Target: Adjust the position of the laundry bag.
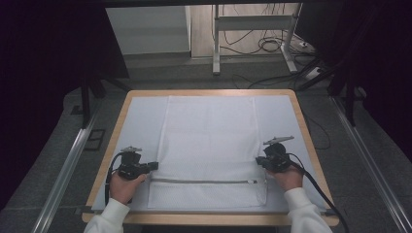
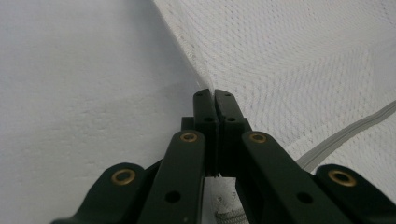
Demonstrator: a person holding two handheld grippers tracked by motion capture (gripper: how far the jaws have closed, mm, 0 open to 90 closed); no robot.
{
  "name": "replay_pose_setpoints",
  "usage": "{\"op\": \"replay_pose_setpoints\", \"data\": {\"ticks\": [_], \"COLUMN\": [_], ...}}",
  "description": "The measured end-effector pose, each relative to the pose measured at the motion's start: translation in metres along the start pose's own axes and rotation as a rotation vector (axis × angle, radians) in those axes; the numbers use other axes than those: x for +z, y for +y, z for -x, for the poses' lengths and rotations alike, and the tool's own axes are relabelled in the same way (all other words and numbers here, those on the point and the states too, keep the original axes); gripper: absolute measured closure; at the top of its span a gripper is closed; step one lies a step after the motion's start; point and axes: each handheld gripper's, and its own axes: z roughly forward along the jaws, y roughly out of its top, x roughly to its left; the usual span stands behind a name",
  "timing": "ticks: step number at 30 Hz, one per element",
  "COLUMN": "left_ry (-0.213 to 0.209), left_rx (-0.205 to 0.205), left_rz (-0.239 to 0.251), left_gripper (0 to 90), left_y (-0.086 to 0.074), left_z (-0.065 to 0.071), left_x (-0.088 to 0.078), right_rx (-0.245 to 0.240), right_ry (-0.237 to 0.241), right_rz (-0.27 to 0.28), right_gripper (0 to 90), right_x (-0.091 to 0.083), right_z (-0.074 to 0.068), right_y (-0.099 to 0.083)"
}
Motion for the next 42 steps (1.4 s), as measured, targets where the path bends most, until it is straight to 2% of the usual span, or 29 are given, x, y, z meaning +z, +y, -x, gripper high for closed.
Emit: {"op": "replay_pose_setpoints", "data": {"ticks": [11,27,28,32,34,37,40,42], "left_ry": [0.016,0.02,0.024,0.047,0.053,0.041,0.04,0.03], "left_rx": [-0.007,-0.005,0.001,0.053,0.063,0.081,0.109,0.115], "left_rz": [-0.001,0.003,0.008,0.043,0.063,0.103,0.121,0.123], "left_gripper": [89.6,88.3,86.1,56.5,50.6,42.4,35.8,31.4], "left_y": [-0.003,-0.004,-0.004,-0.005,-0.004,0.001,0.004,0.006], "left_z": [-0.006,-0.005,-0.004,0.004,0.008,0.017,0.027,0.033], "left_x": [-0.003,-0.003,-0.004,-0.007,-0.01,-0.018,-0.023,-0.025], "right_rx": [-0.027,-0.025,-0.024,-0.037,-0.027,-0.023,-0.032,-0.029], "right_ry": [0.013,0.011,0.008,-0.021,-0.029,-0.032,-0.035,-0.034], "right_rz": [-0.006,0.0,0.003,0.053,0.075,0.115,0.151,0.169], "right_gripper": [88.0,86.3,82.8,61.7,52.5,43.3,36.2,34.5], "right_x": [0.005,0.005,0.004,-0.003,-0.007,-0.014,-0.021,-0.024], "right_z": [-0.008,-0.005,-0.005,-0.001,0.002,0.004,0.004,0.005], "right_y": [0.001,0.0,0.0,-0.001,0.0,0.0,0.0,-0.001]}}
